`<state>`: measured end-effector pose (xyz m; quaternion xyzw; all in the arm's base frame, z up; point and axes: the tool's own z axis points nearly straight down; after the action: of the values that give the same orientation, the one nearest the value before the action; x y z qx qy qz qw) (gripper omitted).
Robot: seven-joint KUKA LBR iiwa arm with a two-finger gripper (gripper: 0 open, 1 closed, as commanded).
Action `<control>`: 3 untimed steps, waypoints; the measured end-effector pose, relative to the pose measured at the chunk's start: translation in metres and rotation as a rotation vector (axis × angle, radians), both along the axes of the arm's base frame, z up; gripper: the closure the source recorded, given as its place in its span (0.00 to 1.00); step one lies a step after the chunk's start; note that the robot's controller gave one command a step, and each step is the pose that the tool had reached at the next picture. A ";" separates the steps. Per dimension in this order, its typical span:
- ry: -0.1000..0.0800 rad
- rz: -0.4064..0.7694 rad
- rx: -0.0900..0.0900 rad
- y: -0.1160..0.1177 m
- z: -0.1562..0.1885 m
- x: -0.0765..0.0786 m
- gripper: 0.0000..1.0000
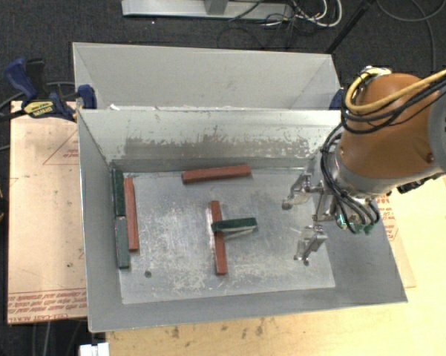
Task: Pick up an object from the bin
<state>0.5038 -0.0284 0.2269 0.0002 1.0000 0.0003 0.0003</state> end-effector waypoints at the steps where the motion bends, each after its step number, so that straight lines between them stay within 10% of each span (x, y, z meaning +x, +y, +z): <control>1: -0.008 0.035 -0.001 0.027 -0.048 0.011 0.00; 2: -0.002 0.164 0.000 0.068 -0.089 0.041 0.00; 3: -0.011 0.067 0.003 0.033 -0.150 0.053 1.00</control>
Offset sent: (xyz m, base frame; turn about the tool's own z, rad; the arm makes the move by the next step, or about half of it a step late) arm 0.0454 0.0733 -0.0938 -0.1717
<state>0.5564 0.0049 0.0774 -0.0331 0.9994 0.0018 0.0057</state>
